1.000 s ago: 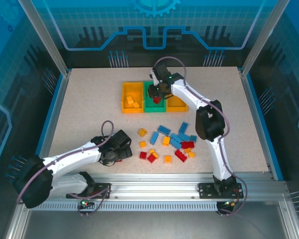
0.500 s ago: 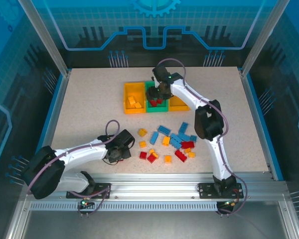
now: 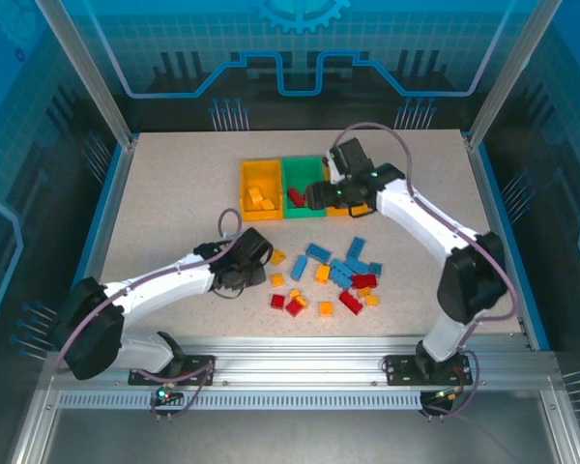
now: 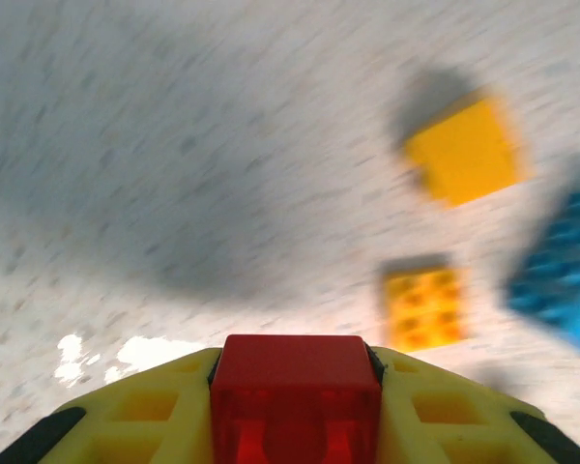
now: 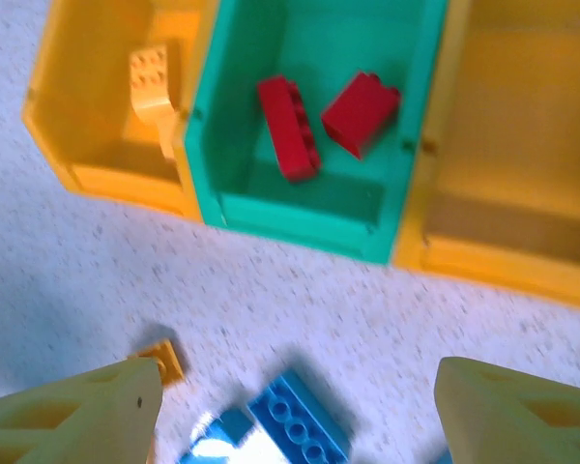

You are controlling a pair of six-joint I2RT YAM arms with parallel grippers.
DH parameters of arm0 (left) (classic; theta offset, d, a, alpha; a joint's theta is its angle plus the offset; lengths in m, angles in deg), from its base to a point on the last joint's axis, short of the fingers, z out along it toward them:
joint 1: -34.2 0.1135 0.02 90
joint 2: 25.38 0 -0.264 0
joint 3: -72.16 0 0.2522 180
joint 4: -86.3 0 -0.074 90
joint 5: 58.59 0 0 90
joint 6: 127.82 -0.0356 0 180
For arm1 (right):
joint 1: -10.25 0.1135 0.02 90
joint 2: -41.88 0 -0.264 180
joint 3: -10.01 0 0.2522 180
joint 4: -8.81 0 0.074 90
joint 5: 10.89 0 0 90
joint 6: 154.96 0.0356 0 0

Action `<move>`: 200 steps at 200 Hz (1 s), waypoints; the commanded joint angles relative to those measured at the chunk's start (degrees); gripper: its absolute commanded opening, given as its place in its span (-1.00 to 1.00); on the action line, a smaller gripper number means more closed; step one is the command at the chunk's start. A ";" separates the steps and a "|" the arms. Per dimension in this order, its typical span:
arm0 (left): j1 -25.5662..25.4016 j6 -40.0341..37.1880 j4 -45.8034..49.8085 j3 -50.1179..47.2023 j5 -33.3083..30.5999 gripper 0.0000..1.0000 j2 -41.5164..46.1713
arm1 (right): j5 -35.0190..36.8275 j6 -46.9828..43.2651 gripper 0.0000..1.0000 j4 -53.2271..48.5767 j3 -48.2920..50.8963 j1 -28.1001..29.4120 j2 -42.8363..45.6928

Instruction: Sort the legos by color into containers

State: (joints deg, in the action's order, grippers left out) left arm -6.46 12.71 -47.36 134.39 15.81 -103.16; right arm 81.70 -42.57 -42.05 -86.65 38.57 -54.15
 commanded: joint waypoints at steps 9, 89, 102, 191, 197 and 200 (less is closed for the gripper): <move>3.39 -9.90 -2.39 10.39 0.22 -0.32 -5.36 | 2.50 1.16 0.52 2.56 11.62 -2.90 8.25; 10.46 -22.94 -1.80 48.33 9.61 -0.32 -35.09 | 4.75 6.34 0.48 0.01 29.04 -4.15 16.41; 11.00 -23.53 -0.85 53.77 10.50 -0.33 -39.11 | 5.46 7.60 0.47 0.21 30.86 -5.58 17.07; 13.02 -24.23 1.08 66.60 10.81 -0.24 -51.53 | -0.42 12.59 0.44 5.72 26.61 -8.54 8.20; 12.98 -24.33 1.13 66.52 10.68 -0.22 -51.55 | -0.44 12.67 0.45 5.38 25.93 -8.54 7.21; 12.98 -24.33 1.17 66.56 10.59 -0.21 -51.59 | -0.48 12.68 0.45 5.19 25.65 -8.54 6.71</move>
State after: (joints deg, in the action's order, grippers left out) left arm 6.00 -9.96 -47.82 198.74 25.82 -154.02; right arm 82.50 -31.66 -37.50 -57.62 30.46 -44.05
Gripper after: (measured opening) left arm 0.376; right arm 0.722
